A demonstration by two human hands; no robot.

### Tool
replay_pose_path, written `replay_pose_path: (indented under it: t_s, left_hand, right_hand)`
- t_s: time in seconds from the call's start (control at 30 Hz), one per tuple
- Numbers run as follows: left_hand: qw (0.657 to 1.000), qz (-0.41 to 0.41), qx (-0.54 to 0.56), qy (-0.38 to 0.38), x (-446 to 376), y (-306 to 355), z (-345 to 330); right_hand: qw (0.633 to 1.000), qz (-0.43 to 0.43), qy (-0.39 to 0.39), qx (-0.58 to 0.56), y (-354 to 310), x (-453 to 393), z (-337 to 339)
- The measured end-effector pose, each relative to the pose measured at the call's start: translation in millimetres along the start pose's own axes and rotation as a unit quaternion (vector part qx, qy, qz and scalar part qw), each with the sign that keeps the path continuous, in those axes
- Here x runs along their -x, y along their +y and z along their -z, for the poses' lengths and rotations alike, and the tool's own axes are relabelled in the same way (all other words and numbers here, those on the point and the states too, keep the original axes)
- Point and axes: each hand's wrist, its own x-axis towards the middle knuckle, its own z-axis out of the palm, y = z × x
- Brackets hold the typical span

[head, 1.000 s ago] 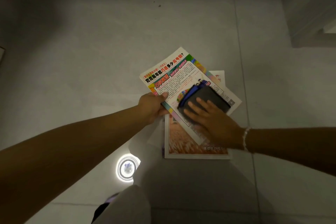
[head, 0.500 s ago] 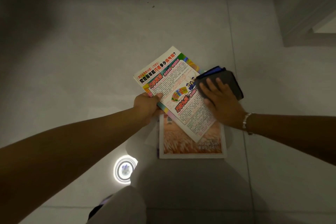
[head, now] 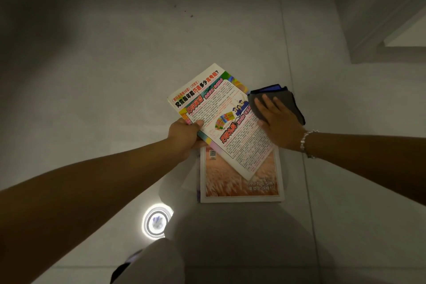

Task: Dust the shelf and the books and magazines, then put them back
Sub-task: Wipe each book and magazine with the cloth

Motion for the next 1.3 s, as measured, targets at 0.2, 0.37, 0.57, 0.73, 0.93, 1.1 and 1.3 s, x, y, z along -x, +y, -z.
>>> replay_pose_path:
  t_s: [0.2,0.37,0.57,0.73,0.93,1.1,1.3]
  left_hand:
    - [0.998,-0.039,-0.053,-0.013,-2.7,15.1,12.3]
    - [0.973,-0.076,-0.197,-0.095,1.5,31.4,21.3]
    - [0.983,-0.097,-0.135,-0.081,10.0,35.3,10.9]
    - [0.979,-0.143,-0.133,-0.059,9.8,45.7,12.5]
    - [0.97,-0.156,-0.175,-0.062,12.4,43.3,9.7]
    - [0.97,-0.168,-0.168,-0.046,14.6,43.9,9.8]
    - [0.992,-0.113,-0.045,-0.043,17.3,41.1,7.3]
  right_hand:
    - [0.988,-0.025,0.08,-0.13,-9.6,7.0,24.8]
    - [0.946,-0.051,0.131,-0.293,-19.3,5.6,55.6]
    - [0.836,-0.15,0.145,-0.507,-37.8,-9.3,91.1]
    - [0.697,-0.206,0.124,-0.675,-41.1,-16.6,101.7]
    - [0.588,-0.237,0.104,-0.767,-30.8,-17.7,106.8]
    - [0.525,-0.209,0.043,-0.824,-33.8,-8.8,108.1]
    - [0.607,-0.195,0.061,-0.768,-46.4,-12.7,107.3]
